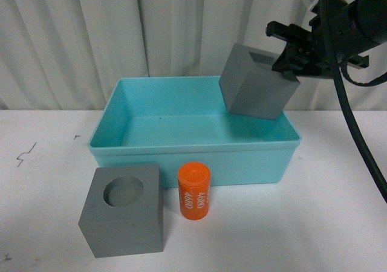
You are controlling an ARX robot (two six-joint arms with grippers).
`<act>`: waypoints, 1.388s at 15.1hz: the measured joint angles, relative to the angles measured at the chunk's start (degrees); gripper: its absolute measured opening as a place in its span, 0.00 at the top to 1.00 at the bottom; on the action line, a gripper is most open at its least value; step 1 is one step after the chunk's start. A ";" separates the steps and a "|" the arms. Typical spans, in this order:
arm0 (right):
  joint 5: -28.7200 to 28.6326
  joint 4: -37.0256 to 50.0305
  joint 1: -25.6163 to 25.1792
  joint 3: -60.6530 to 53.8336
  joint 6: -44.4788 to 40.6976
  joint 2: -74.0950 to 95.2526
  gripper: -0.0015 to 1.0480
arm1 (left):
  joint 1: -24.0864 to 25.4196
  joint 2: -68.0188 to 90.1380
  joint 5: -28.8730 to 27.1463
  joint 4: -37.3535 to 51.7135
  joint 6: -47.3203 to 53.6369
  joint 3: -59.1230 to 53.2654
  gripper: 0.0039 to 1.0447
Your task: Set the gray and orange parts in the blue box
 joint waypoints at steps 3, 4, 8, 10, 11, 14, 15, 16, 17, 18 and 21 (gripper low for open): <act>2.47 -2.36 3.23 1.42 4.02 1.29 0.82 | 0.00 0.02 0.02 0.02 0.00 0.00 0.06; 4.57 -3.23 4.37 1.92 4.48 1.29 0.82 | 0.00 0.02 0.00 0.02 0.00 0.00 0.06; 10.47 -1.01 5.14 2.21 5.14 2.29 0.55 | 0.00 0.02 -0.02 0.02 0.00 0.00 0.06; 9.97 -0.13 4.37 1.66 6.05 1.03 0.34 | 0.00 0.02 0.00 0.02 0.00 0.00 0.06; 9.92 1.01 4.37 0.48 6.51 -0.50 0.24 | 0.00 0.00 0.00 0.00 0.00 0.00 0.06; 9.18 10.25 4.90 -6.54 7.19 -11.13 0.07 | 0.00 0.02 0.00 0.00 0.00 0.00 0.06; 9.29 13.05 5.29 -9.25 6.62 -15.63 0.06 | 0.00 0.02 0.00 0.02 0.00 0.00 0.06; 12.63 21.88 6.36 -14.21 3.45 -20.79 0.10 | 0.00 0.02 0.00 0.00 0.00 0.00 0.06; 22.12 33.42 6.71 -22.84 -2.82 -27.02 0.22 | 0.00 0.02 0.02 0.02 0.00 0.00 0.06; 27.06 39.19 6.43 -31.43 -7.41 -33.29 0.32 | 0.00 0.00 0.00 0.00 0.00 0.00 0.06; 26.82 47.98 1.62 -52.87 -12.33 -47.98 0.67 | 0.00 0.02 0.02 0.02 0.00 0.00 0.06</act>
